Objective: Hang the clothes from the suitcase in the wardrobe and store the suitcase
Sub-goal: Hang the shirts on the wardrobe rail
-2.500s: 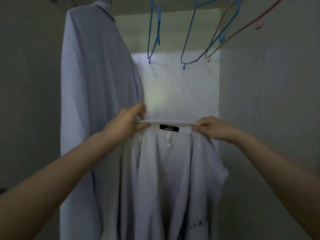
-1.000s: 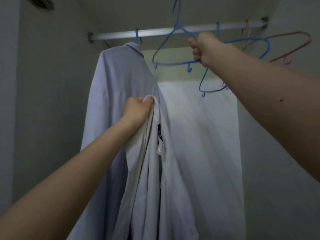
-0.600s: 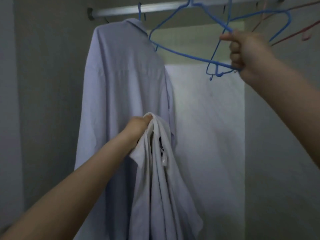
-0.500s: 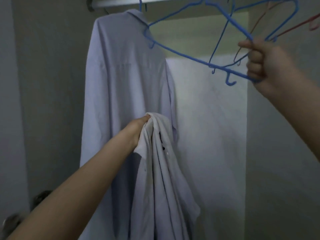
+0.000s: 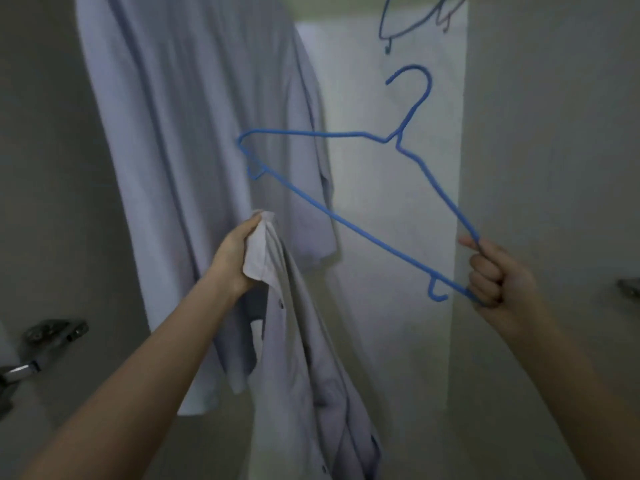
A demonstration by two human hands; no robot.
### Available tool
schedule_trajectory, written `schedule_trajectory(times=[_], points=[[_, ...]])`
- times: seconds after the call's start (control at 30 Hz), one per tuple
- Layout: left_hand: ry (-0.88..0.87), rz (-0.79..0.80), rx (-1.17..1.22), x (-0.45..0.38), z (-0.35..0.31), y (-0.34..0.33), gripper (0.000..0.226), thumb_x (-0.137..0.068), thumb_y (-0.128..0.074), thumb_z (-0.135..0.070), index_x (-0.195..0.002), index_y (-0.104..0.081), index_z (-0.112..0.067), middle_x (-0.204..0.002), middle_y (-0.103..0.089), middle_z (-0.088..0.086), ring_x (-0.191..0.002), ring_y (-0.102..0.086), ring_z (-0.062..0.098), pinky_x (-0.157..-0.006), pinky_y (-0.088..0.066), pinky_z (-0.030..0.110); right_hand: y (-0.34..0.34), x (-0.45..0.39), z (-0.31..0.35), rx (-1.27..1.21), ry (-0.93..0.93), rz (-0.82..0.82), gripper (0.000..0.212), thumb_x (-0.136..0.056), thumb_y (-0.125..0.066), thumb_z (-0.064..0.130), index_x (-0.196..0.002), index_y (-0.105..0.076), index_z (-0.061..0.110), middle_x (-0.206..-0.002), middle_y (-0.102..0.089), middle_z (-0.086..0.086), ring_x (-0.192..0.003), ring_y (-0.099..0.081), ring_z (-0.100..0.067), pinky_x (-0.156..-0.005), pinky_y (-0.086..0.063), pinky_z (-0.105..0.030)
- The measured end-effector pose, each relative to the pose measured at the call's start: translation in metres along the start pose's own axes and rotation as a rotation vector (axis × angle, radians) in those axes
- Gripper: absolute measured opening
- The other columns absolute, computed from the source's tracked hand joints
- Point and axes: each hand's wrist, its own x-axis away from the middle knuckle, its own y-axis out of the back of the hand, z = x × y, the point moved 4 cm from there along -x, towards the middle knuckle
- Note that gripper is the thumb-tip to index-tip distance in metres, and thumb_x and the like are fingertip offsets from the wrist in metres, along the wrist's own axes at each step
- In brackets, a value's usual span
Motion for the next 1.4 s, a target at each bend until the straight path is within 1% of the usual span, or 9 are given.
schedule_trajectory(times=[0.1,0.23,0.5,0.77,0.93,1.07,1.2,1.3,1.4], points=[[0.050,-0.005,-0.059,0.004,0.028,0.010,0.023,-0.094,-0.047,-0.032,-0.093,-0.063,-0.014,-0.076,-0.068,0.004,-0.064,-0.068,0.017,-0.058,-0.058,0.029,0.022,0.023,-0.032,-0.030,-0.060,-0.056,0.027,-0.058,-0.066,0.033,-0.076,-0.075,0.014,-0.048,-0.009,0.008,-0.041,-0.003,-0.008,-0.028,-0.012,-0.013],[0.046,0.013,-0.102,0.011,0.047,0.014,0.022,-0.097,-0.043,-0.026,-0.083,-0.058,-0.017,-0.061,-0.066,0.000,-0.055,-0.065,0.013,-0.052,-0.054,0.024,0.057,0.054,-0.057,-0.030,-0.118,-0.140,0.022,-0.068,-0.059,0.030,-0.074,-0.075,0.015,-0.052,-0.006,0.006,-0.041,-0.002,-0.008,-0.029,-0.011,-0.013],[0.011,0.058,-0.121,0.013,0.053,0.028,0.009,-0.090,-0.049,-0.024,-0.085,-0.055,-0.021,-0.077,-0.063,-0.001,-0.071,-0.064,0.015,-0.069,-0.055,0.026,0.107,0.120,-0.101,-0.094,-0.221,-0.248,0.024,-0.058,-0.064,0.032,-0.072,-0.074,0.014,-0.052,-0.005,0.005,-0.040,-0.001,-0.008,-0.033,-0.007,-0.013],[0.084,-0.036,-0.140,0.024,0.052,0.018,0.043,-0.096,-0.043,-0.029,-0.061,-0.068,-0.021,-0.060,-0.064,-0.001,-0.054,-0.064,0.012,-0.054,-0.056,0.023,0.135,0.151,-0.127,-0.027,-0.292,-0.318,0.030,-0.056,-0.067,0.032,-0.073,-0.074,0.008,-0.051,-0.007,0.007,-0.040,-0.003,-0.008,-0.038,-0.006,-0.013],[-0.048,-0.230,-0.656,0.017,0.047,0.012,0.022,-0.090,-0.057,-0.023,-0.108,-0.064,-0.014,-0.084,-0.063,0.000,-0.064,-0.057,0.006,-0.056,-0.048,0.013,0.135,0.150,-0.137,0.030,-0.344,-0.266,0.029,-0.058,-0.069,0.033,-0.071,-0.074,0.008,-0.039,-0.023,0.013,-0.028,-0.016,0.000,-0.035,-0.013,-0.011],[-0.079,-0.146,-0.968,0.020,0.052,-0.013,0.012,-0.086,-0.062,-0.024,-0.075,-0.064,-0.019,-0.087,-0.062,0.004,-0.073,-0.055,0.013,-0.066,-0.043,0.021,0.125,0.141,-0.135,0.121,-0.324,-0.170,0.055,-0.047,-0.085,0.052,-0.078,-0.074,0.008,-0.041,-0.023,0.012,-0.030,-0.017,-0.001,-0.033,-0.018,-0.009],[0.036,-0.016,-0.850,0.024,0.054,-0.031,0.012,-0.085,-0.061,-0.019,-0.085,-0.069,-0.011,-0.081,-0.066,0.009,-0.075,-0.060,0.019,-0.071,-0.048,0.025,0.115,0.134,-0.137,0.378,-0.295,-0.127,0.028,-0.090,-0.058,0.025,-0.075,-0.075,0.009,-0.042,-0.021,0.006,-0.034,-0.015,-0.005,-0.038,-0.016,-0.012],[0.051,0.038,-0.879,0.025,0.048,-0.037,0.010,-0.085,-0.061,-0.016,-0.079,-0.068,-0.011,-0.064,-0.068,0.003,-0.063,-0.062,0.016,-0.055,-0.049,0.017,0.113,0.135,-0.139,0.278,-0.270,-0.121,0.058,-0.054,-0.080,0.057,-0.075,-0.073,0.004,-0.041,-0.022,0.009,-0.032,-0.016,-0.004,-0.037,-0.018,-0.010],[0.011,0.082,-0.975,0.026,0.042,-0.040,0.014,-0.084,-0.062,-0.014,-0.071,-0.066,-0.014,-0.065,-0.063,0.002,-0.063,-0.055,0.015,-0.048,-0.043,0.012,0.118,0.131,-0.137,0.069,-0.254,-0.146,0.067,-0.033,-0.089,0.055,-0.073,-0.073,0.004,-0.039,-0.024,0.013,-0.029,-0.017,0.000,-0.035,-0.018,-0.006]])
